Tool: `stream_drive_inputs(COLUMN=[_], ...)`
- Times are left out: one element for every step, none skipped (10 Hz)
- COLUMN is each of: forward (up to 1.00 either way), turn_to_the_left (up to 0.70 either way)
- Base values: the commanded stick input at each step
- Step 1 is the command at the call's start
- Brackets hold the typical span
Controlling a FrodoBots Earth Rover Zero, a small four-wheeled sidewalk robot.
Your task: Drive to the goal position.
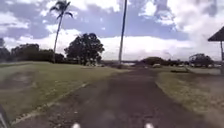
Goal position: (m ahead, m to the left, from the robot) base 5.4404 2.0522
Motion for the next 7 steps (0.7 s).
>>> stream_drive_inputs(forward=[0.70,0.70,0.70,0.70,0.70,0.70,0.70], turn_to_the_left=[0.00,0.00,0.00,0.00,0.00,-0.02,-0.05])
